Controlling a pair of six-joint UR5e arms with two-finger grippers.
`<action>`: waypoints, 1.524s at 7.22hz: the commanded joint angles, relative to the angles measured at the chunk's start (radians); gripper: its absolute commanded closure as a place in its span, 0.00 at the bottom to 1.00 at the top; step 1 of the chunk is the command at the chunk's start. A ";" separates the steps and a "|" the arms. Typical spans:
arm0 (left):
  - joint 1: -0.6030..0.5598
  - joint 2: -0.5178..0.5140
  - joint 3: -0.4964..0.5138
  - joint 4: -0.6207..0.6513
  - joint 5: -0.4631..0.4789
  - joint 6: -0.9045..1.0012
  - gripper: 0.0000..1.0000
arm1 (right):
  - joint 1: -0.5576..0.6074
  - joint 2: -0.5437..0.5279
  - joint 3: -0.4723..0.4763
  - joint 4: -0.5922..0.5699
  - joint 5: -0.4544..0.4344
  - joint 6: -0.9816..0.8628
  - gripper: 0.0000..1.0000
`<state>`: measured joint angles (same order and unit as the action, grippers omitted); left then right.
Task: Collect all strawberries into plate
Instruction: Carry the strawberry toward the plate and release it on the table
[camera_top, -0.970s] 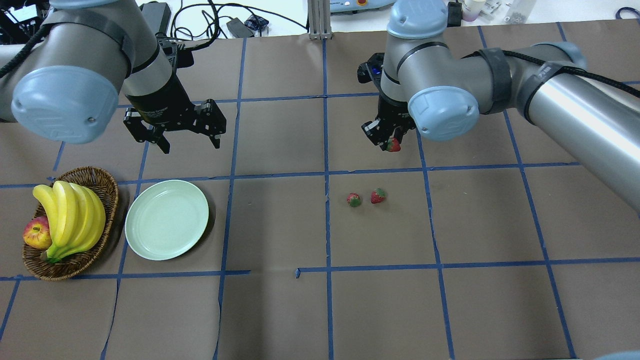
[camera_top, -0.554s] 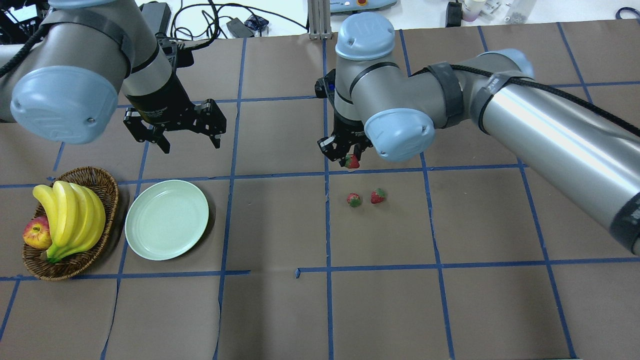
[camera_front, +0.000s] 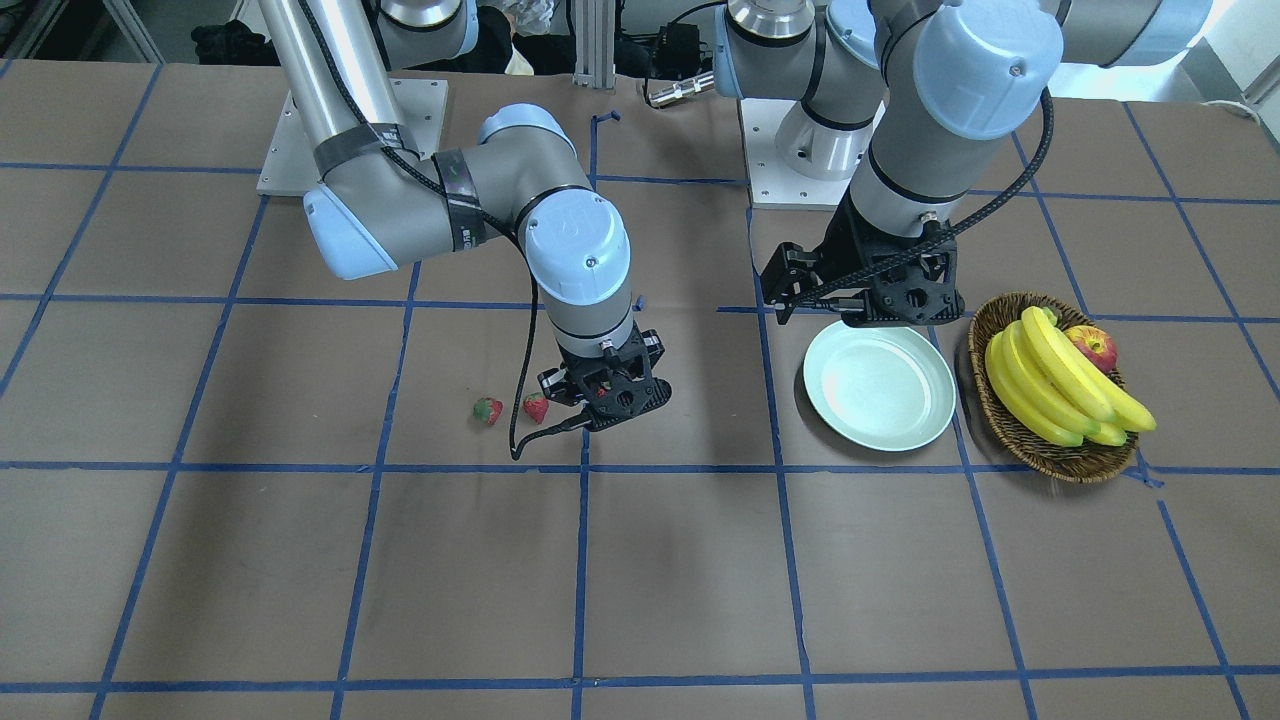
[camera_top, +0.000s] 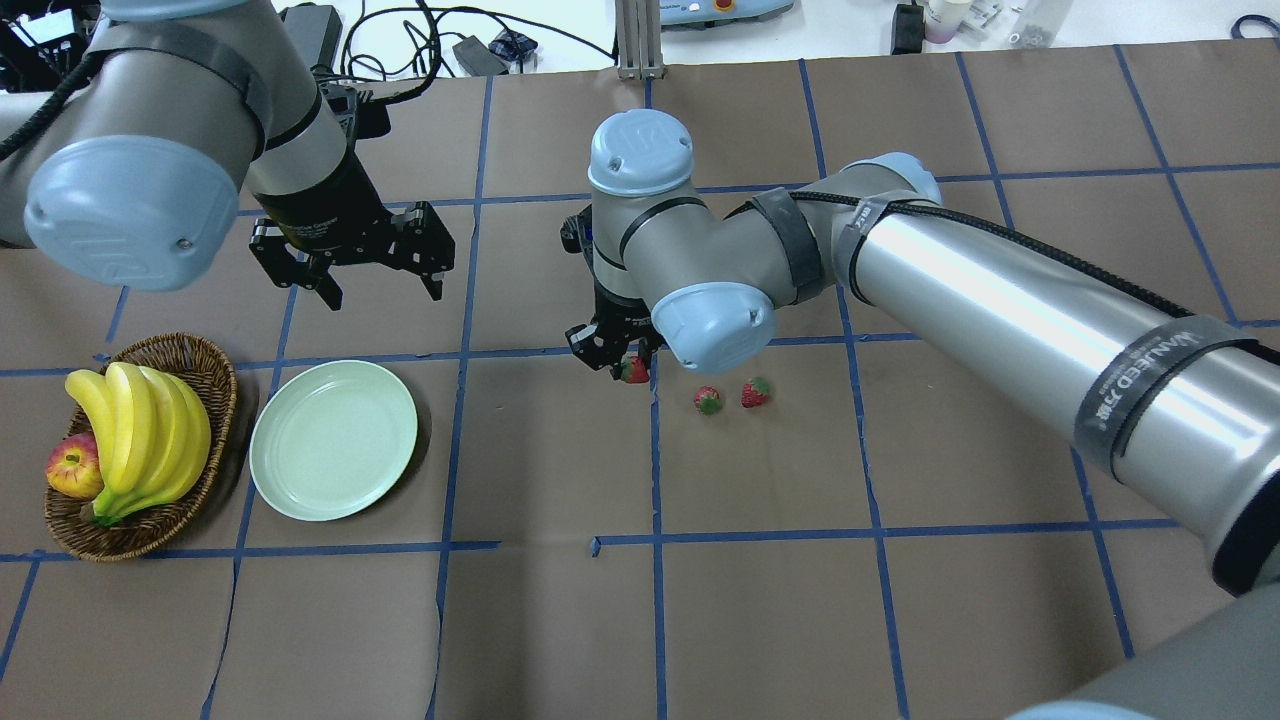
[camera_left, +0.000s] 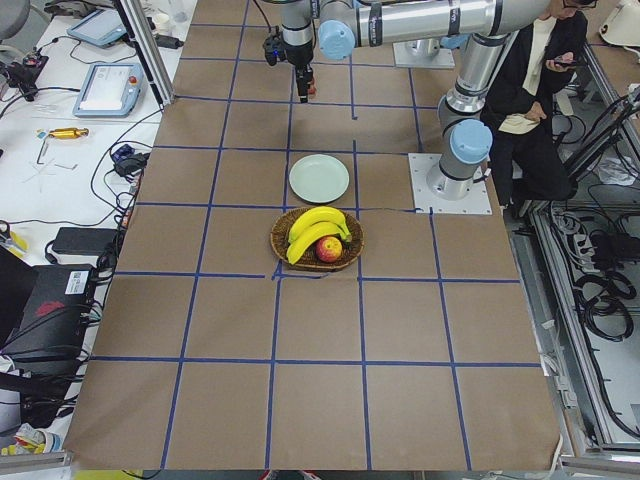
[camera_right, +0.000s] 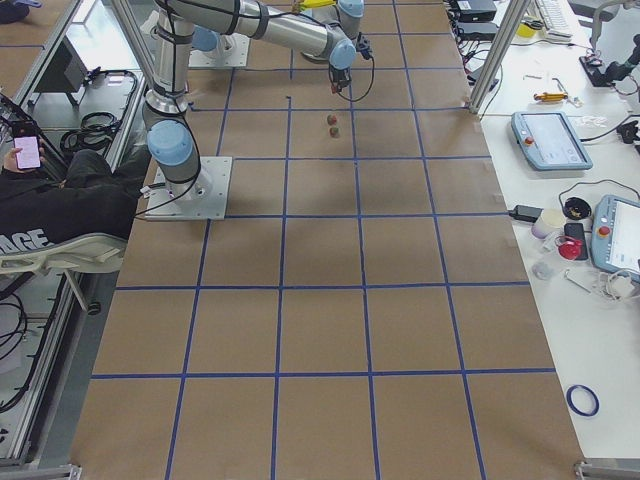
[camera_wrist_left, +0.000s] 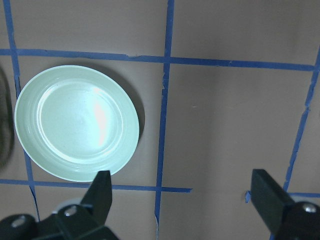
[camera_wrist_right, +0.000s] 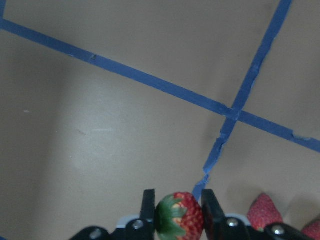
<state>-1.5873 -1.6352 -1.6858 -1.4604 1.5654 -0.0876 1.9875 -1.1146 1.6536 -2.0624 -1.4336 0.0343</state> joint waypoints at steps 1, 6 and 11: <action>0.001 0.000 -0.002 0.000 0.002 0.002 0.00 | 0.005 0.045 0.003 -0.015 0.050 -0.001 1.00; 0.000 0.000 -0.003 -0.002 0.007 0.003 0.00 | 0.005 0.071 0.011 -0.018 0.071 -0.008 0.37; 0.001 -0.001 -0.005 -0.003 0.007 0.003 0.00 | 0.001 -0.029 0.000 -0.001 0.011 -0.017 0.00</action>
<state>-1.5874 -1.6359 -1.6899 -1.4634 1.5714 -0.0844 1.9908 -1.0885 1.6548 -2.0695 -1.3857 0.0175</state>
